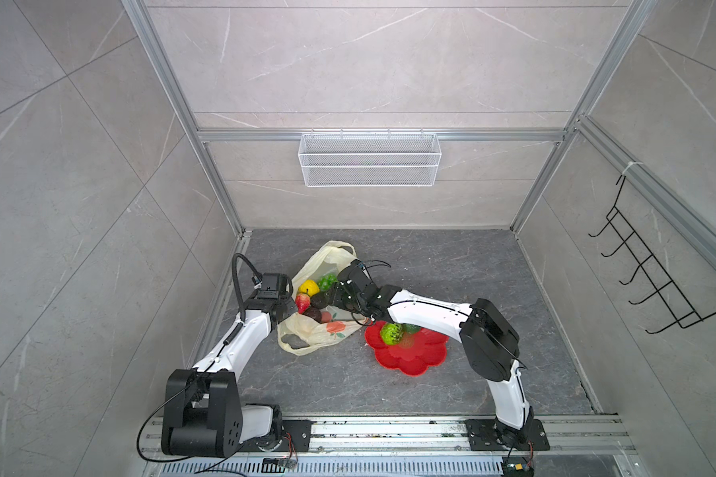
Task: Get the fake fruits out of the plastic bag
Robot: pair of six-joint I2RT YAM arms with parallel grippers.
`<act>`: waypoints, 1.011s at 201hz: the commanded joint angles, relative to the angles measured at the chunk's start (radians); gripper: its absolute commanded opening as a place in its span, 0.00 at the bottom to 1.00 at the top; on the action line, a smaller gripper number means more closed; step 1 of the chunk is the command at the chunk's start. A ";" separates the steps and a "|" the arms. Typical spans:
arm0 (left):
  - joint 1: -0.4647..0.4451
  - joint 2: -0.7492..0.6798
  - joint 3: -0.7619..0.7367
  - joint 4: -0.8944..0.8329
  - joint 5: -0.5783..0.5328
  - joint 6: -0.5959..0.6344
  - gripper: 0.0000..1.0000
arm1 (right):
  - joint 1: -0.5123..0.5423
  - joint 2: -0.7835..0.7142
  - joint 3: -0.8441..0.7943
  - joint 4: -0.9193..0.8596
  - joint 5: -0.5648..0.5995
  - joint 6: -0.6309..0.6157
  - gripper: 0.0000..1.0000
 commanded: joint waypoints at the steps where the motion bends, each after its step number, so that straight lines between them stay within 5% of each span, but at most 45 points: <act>1: 0.005 -0.084 -0.053 0.038 0.020 -0.047 0.02 | 0.005 0.056 0.051 -0.043 -0.001 0.054 0.67; 93: 0.005 -0.252 -0.217 0.080 0.086 -0.045 0.00 | 0.004 0.228 0.198 -0.050 -0.067 0.236 0.77; 203: 0.004 -0.274 -0.262 0.126 0.103 -0.024 0.00 | 0.005 0.364 0.327 -0.073 -0.102 0.311 0.72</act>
